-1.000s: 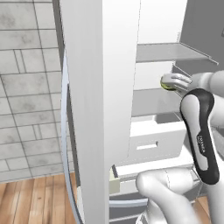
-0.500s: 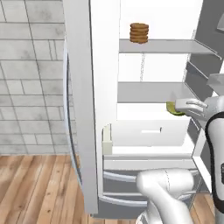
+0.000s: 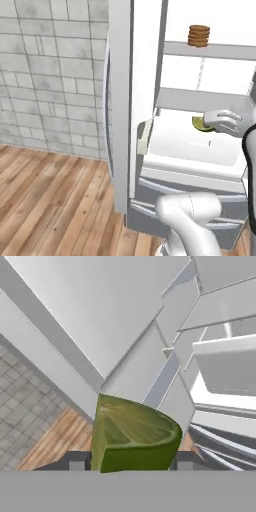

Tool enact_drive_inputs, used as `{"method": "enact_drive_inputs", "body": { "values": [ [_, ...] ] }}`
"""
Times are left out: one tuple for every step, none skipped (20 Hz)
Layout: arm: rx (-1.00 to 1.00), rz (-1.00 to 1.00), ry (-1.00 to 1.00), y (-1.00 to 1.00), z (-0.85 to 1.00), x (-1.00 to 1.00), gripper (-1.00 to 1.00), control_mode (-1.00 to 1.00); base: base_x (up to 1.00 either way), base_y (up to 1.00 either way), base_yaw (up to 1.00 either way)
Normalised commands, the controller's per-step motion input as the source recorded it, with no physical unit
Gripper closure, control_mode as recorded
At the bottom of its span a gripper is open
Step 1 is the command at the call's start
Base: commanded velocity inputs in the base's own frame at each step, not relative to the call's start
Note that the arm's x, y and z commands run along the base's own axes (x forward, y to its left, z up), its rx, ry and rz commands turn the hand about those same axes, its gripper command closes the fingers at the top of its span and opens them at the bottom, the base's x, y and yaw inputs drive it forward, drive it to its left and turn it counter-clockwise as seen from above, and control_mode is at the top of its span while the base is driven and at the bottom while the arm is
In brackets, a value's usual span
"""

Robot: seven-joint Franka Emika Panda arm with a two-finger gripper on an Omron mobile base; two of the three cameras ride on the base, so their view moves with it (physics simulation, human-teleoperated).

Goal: Take the lemon wedge from the fridge and place it on the plate with fish on the dining counter.

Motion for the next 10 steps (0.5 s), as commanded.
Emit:
{"method": "enact_drive_inputs", "body": {
  "values": [
    [0.0,0.0,0.0,0.0,0.0,0.0,1.0,1.0,-0.15,0.0,0.92],
    [0.0,0.0,0.0,0.0,0.0,0.0,1.0,1.0,-0.11,0.0,0.94],
    [0.0,0.0,0.0,0.0,0.0,0.0,1.0,1.0,-0.03,0.0,0.97],
    [0.0,0.0,0.0,0.0,0.0,0.0,1.0,1.0,0.0,0.0,0.99],
    [0.0,0.0,0.0,0.0,0.0,0.0,1.0,1.0,0.0,0.0,0.99],
    [0.0,0.0,0.0,0.0,0.0,0.0,1.0,1.0,0.0,0.16,0.93],
    [0.0,0.0,0.0,0.0,0.0,0.0,1.0,1.0,0.0,0.16,0.94],
    [0.0,0.0,0.0,0.0,0.0,0.0,1.0,1.0,0.0,0.16,0.95],
    [0.0,0.0,0.0,0.0,0.0,0.0,1.0,1.0,0.0,0.14,0.95],
    [0.0,0.0,0.0,0.0,0.0,0.0,1.0,1.0,0.0,0.14,0.95]
  ]
}}
